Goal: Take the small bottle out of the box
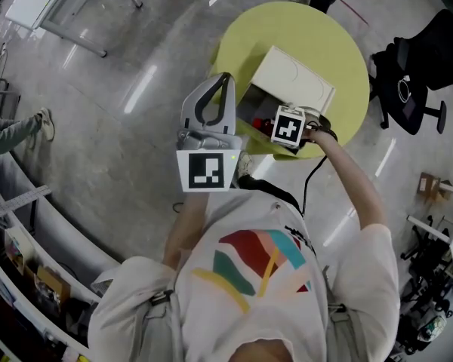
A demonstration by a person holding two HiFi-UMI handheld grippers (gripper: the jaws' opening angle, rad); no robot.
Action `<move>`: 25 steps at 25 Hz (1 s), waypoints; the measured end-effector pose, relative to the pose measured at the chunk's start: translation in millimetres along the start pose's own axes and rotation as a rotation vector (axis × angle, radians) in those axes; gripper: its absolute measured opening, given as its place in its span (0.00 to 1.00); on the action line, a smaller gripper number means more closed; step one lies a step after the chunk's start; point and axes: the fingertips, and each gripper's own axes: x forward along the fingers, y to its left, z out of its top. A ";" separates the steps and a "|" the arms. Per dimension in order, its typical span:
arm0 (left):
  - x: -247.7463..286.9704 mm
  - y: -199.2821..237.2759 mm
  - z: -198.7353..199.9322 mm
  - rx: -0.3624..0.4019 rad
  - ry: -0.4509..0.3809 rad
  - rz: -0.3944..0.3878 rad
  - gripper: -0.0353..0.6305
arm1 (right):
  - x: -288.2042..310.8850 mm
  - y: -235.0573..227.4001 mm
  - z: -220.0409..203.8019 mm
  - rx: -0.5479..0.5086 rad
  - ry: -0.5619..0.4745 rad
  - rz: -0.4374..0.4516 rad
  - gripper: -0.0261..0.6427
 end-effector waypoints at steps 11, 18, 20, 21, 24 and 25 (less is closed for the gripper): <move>4.2 -0.1 -3.5 -0.006 0.011 -0.015 0.08 | 12.1 -9.4 -4.1 -0.017 0.129 -0.068 0.35; 3.5 0.9 -5.7 -0.011 0.007 -0.018 0.08 | 20.7 -18.6 -7.4 -0.112 0.215 -0.206 0.36; 3.7 0.8 -6.8 -0.012 0.011 -0.020 0.08 | 20.8 -19.6 -8.1 -0.115 0.220 -0.207 0.36; 3.7 1.5 -7.4 -0.015 0.012 -0.018 0.07 | 21.0 -19.8 -8.0 -0.114 0.219 -0.205 0.36; 3.2 5.2 -8.4 -0.024 0.010 -0.009 0.08 | 21.5 -19.4 -7.6 -0.115 0.218 -0.202 0.36; 2.9 6.5 -8.3 -0.024 0.009 -0.007 0.08 | 21.6 -19.2 -7.5 -0.115 0.219 -0.202 0.36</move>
